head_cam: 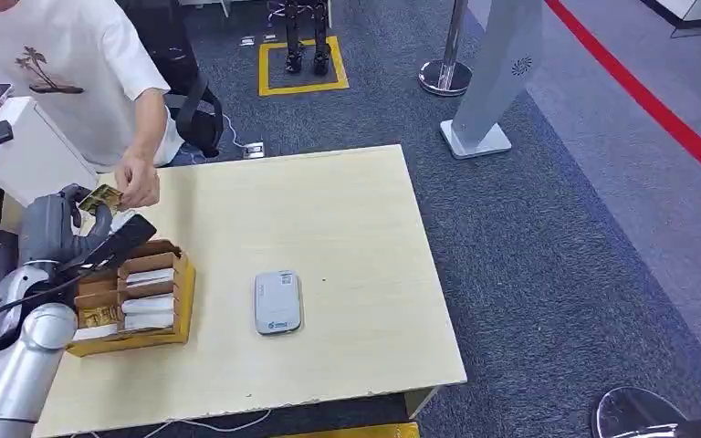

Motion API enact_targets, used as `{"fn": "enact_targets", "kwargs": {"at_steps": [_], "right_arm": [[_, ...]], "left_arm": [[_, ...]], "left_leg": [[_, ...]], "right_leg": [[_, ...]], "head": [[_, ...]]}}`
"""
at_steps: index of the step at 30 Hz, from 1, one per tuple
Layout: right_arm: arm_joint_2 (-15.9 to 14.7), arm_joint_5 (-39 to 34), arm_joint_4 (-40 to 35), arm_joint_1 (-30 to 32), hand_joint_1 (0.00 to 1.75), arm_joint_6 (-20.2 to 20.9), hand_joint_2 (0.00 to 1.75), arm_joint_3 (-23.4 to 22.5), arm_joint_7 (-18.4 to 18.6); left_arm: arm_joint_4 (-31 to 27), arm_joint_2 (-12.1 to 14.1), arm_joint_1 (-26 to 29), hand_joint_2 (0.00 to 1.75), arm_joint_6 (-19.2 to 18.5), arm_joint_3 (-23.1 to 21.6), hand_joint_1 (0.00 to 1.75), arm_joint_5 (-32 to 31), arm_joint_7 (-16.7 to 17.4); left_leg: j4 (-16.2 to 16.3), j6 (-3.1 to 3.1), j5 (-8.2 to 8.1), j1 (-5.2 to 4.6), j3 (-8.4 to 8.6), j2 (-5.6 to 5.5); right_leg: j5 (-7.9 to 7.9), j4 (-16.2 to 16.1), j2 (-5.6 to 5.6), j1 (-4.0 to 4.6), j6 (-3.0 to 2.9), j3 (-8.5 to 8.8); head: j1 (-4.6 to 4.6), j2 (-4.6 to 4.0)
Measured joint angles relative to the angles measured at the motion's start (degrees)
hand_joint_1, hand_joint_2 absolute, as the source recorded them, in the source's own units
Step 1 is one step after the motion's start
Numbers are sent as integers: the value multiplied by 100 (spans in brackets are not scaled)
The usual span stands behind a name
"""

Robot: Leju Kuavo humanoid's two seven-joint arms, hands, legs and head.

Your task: Pass the card to the sensor for recognition and then transmit it.

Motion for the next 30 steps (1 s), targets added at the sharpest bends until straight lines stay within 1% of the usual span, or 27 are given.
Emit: {"fn": "enact_targets", "kwargs": {"at_steps": [6, 10, 15, 16, 17, 18, 19, 30], "right_arm": [[0, -15, 0, 44, 0, 0, 0, -2, -24], [0, -17, 0, 65, 0, 0, 0, -2, -31], [0, -20, 0, 76, 0, -2, 0, -2, -35], [0, -17, 0, 79, 0, -7, 0, -2, -33], [0, -15, 0, 81, 0, -9, 0, 0, -29], [0, -11, 0, 84, 0, -9, 0, 0, -26], [0, -2, 0, 86, 0, -11, 0, 0, -18], [0, -2, 0, 91, 0, -61, 0, 0, -13]], "left_arm": [[-218, 196, 262, 175, 20, 334, 175, 146, -61], [-332, 251, 431, 175, 33, 459, 175, 155, -77], [-476, 260, 569, 175, 33, 544, 175, 120, -92], [-501, 260, 594, 175, 33, 555, 33, 120, -98], [-524, 260, 622, 175, 35, 570, 0, 120, -114], [-551, 258, 648, 175, 39, 581, 0, 122, -125], [-581, 253, 671, 0, 55, 594, 0, 122, -140], [-717, 225, 771, 0, 83, 675, 0, 221, -194]], "left_leg": [[-1, -1, -1, 0, 0, 2], [-1, -1, -2, 0, -1, 2], [0, 0, -2, -1, -1, 3], [0, 0, -2, -1, -1, 3], [0, -1, -2, -1, -1, 3], [0, 0, -2, -1, -1, 3], [0, 0, -2, -1, -1, 2], [0, 0, -1, 0, 0, 1]], "right_leg": [[-2, 0, 1, 0, 0, -2], [-3, -2, 1, 0, 2, -2], [-3, -2, 1, -1, 2, -2], [-3, -2, 1, -1, 2, -2], [-3, -2, 1, -1, 2, -2], [-3, -2, 1, -1, 2, -2], [-3, -2, 1, 0, 2, -2], [-2, -1, 0, 0, 2, -2]], "head": [[0, 0], [2, 0], [2, 0], [0, 0], [0, 0], [0, 0], [2, 0], [0, 0]]}}
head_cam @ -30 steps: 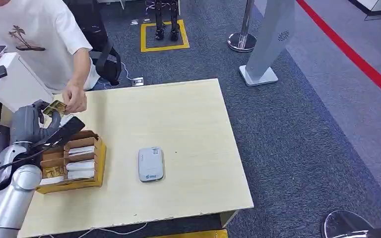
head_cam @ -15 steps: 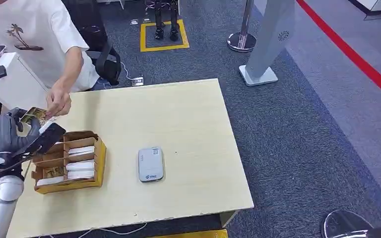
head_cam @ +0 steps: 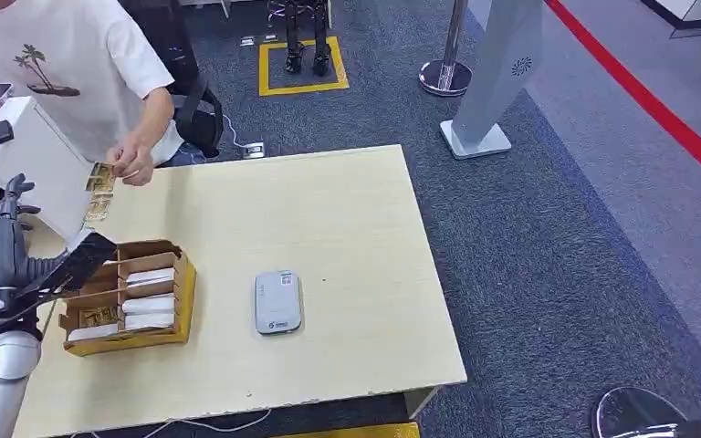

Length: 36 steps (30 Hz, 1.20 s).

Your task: Pass the card to the sensor for recognition and then transmit it.

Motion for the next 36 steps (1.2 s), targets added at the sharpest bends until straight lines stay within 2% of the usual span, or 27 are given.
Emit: {"fn": "enact_targets", "kwargs": {"at_steps": [7, 8, 15, 19, 26, 30, 36], "right_arm": [[0, -2, 0, 1, 0, 0, 0, 0, -2], [0, -2, 0, 1, 0, 0, 0, 0, -7], [0, -13, 0, 1, 0, 0, 0, 0, -15], [0, -20, 0, 3, 0, 2, 0, 0, -20], [0, -31, 0, 6, 0, 0, 0, 0, -33], [0, -33, 2, 11, 0, -4, 0, -2, -96], [0, -33, 7, 61, 0, -17, 0, -28, -68]], "left_arm": [[-15, -9, 10, 0, 0, 7, 0, 0, -2], [-15, -11, 14, 175, 0, 7, 0, 0, -2], [-87, 15, 56, 175, -39, 9, 0, -212, -2], [-295, 74, 218, 175, -125, 5, 0, -461, 17], [-697, 138, 562, 175, -114, 4, 0, -500, 17], [-1001, 248, 880, 175, -105, 26, 0, -422, 15], [-1629, 315, 1794, 175, -41, 295, 0, -457, 2]], "left_leg": [[0, 0, 0, 0, 0, 0], [0, 0, 0, 0, -1, 0], [0, 0, 0, 0, 0, 0], [0, 0, 0, 0, 0, 1], [-1, 0, -1, 0, -1, 0], [-2, -1, -2, 0, -1, 3], [-3, -1, -5, 0, -2, 5]], "right_leg": [[0, 0, 0, 0, 0, 0], [0, 0, 0, 0, 0, 0], [0, 0, 0, 0, 0, 0], [0, 0, 1, 0, 0, 0], [-1, -1, 0, 0, 0, 0], [-1, 0, 1, 0, 0, 1], [-10, -1, 2, 0, -5, 0]], "head": [[0, 0], [0, 0], [2, 0], [0, 0], [2, 0], [0, 0], [2, 0]]}}
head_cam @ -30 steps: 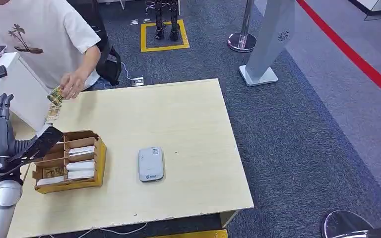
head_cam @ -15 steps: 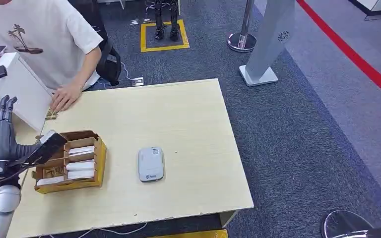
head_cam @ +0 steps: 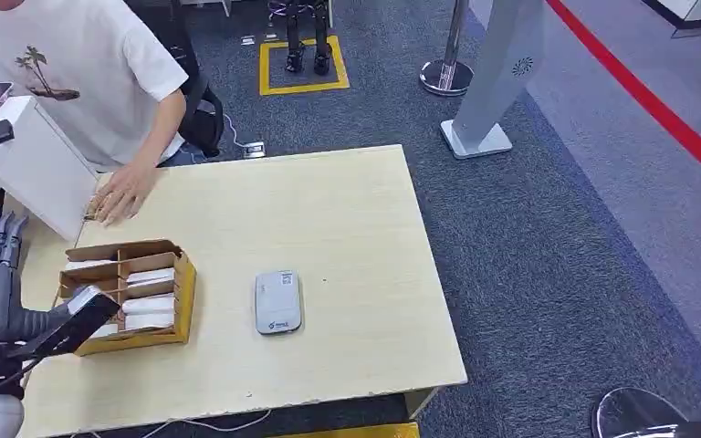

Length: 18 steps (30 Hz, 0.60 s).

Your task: Pass the card to the sensor for recognition and then transmit it.

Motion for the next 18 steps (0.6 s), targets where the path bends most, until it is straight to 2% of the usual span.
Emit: {"fn": "enact_targets", "kwargs": {"at_steps": [8, 18], "right_arm": [[0, -2, 0, 37, 0, -17, 0, -151, -15], [0, -2, 0, 42, 0, -28, 0, -264, 0]], "left_arm": [[-791, -59, 1057, 175, 57, 444, 0, -210, 2], [-1204, -203, 1707, 175, -24, 745, 0, -553, 212]], "left_leg": [[-1, -7, -8, 1, 3, 1], [-1, -7, -8, 1, 3, -1]], "right_leg": [[-5, -1, 2, 0, 3, 1], [-5, -1, 0, 0, 3, 3]], "head": [[-2, 0], [-2, 0]]}}
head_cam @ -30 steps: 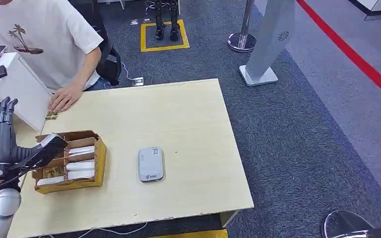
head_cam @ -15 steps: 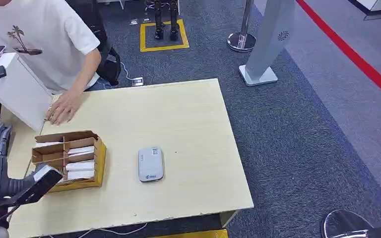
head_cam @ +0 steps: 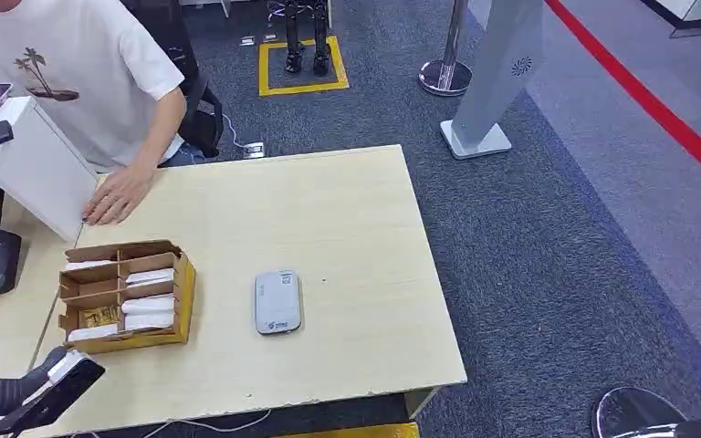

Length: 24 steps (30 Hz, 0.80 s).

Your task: Pass the card to the sensor for recognition and then transmit it.

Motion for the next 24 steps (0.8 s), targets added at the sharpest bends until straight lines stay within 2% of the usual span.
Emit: {"fn": "enact_targets", "kwargs": {"at_steps": [9, 12, 24], "right_arm": [[0, 4, 0, -3, 0, 15, 0, -2, 52], [0, 7, 0, -13, 0, 26, 0, 0, 52], [0, 9, 0, -34, 0, 33, 0, 4, 63]], "left_arm": [[-28, -22, 200, 175, -553, 79, 0, -787, 461], [122, 13, 51, 175, -675, 39, 0, -904, 489], [542, 127, -424, 175, -741, -376, 0, -918, 483]], "left_leg": [[0, 0, 0, 0, 0, -6], [0, 0, 0, 1, 0, -7], [1, 0, 0, 0, 1, -8]], "right_leg": [[-1, -1, -5, 0, 0, -1], [0, -1, -8, 0, 0, 0], [2, -1, -6, 0, -2, 0]], "head": [[0, 0], [0, 0], [2, 0]]}}
